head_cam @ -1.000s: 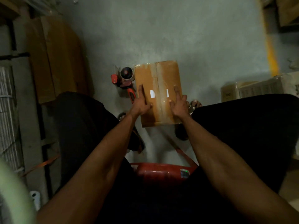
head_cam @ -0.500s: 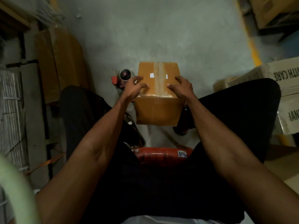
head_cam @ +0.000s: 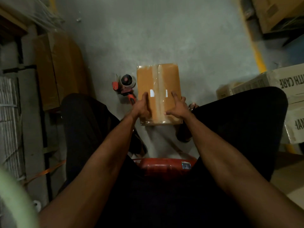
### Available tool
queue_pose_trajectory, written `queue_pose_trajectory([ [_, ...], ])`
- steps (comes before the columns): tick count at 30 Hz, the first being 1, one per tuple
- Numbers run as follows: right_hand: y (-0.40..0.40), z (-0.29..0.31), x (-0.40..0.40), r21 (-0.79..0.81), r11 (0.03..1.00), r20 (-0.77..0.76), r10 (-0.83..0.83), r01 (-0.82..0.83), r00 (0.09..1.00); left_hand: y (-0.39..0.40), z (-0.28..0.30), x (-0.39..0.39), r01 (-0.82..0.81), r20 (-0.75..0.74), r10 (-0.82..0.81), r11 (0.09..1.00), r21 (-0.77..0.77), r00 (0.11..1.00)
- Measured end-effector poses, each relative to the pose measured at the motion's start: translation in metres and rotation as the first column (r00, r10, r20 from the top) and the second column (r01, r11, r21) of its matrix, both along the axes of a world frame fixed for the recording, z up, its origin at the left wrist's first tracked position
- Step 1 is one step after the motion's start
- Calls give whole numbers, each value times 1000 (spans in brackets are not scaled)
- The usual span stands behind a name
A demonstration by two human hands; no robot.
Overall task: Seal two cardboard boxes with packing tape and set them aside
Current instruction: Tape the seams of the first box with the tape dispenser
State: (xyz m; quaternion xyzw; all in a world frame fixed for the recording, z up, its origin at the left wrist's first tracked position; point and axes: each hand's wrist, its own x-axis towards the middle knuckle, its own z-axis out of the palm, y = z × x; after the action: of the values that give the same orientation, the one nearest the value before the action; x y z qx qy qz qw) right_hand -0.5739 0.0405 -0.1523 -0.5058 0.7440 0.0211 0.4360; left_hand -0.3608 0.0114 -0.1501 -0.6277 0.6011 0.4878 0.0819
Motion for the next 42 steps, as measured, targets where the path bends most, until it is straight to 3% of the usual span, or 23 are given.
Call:
queue_pose_trajectory([
  [3,6,-15,3,90,995,21,-35,33,999,0,-7,-9,16,54,-19,998,56,998],
  [10,-6,-21,9,16,989,17,-147,147,989,-6,-15,-29,-65,119,70,997,-39,990],
  [20,-18,-23,9,-47,982,-53,-188,185,981,-21,-21,-25,-197,37,198,980,-43,979],
  [28,-20,-23,5,-90,974,-33,-212,208,977,-28,-27,-22,-197,-3,197,979,-47,980],
  [33,-44,-10,1,-172,965,-75,-213,198,974,-51,-30,-6,-334,-74,328,937,-104,942],
  [39,-42,-18,13,-37,979,-35,-202,201,979,-36,-30,-23,-231,14,233,970,-76,972],
  [42,-27,-37,19,-15,989,-114,-147,146,983,-24,-38,-30,-156,151,169,983,-92,974],
])
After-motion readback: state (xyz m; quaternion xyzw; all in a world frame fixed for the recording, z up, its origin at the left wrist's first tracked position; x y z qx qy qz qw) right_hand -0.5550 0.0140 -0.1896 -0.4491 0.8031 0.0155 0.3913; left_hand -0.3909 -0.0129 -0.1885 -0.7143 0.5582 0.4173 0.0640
